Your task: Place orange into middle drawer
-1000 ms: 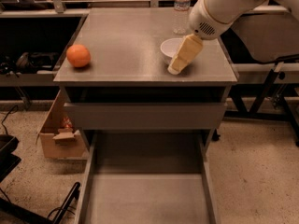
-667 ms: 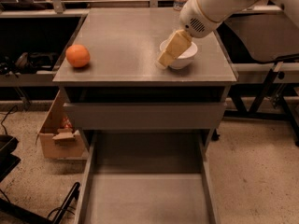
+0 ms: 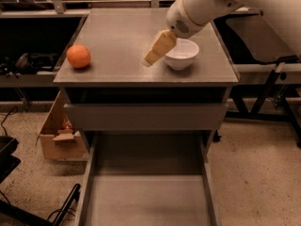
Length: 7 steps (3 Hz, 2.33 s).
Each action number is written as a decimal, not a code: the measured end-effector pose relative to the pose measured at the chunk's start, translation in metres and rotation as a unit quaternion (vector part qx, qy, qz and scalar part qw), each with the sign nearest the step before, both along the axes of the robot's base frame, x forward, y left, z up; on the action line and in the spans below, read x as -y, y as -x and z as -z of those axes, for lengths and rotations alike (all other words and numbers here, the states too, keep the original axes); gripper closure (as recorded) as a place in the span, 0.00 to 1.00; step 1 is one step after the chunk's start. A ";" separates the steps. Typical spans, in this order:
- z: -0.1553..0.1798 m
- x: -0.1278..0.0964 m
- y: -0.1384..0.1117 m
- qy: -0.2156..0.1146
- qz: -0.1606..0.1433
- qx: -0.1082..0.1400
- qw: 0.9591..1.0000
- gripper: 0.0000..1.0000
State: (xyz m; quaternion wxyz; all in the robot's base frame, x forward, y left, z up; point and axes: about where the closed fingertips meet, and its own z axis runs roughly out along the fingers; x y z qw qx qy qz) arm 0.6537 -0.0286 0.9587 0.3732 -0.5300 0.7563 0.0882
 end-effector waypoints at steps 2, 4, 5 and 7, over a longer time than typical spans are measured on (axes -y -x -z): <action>0.017 -0.096 -0.055 -0.102 -0.089 0.019 0.991 0.00; 0.055 -0.166 -0.087 -0.101 -0.111 0.009 0.989 0.00; 0.073 -0.190 -0.104 -0.111 -0.113 0.003 0.987 0.00; 0.073 -0.236 -0.101 -0.146 -0.145 -0.004 0.979 0.00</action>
Offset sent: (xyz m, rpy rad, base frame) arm 0.0802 0.1585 -0.0229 0.3139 -0.0545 0.3123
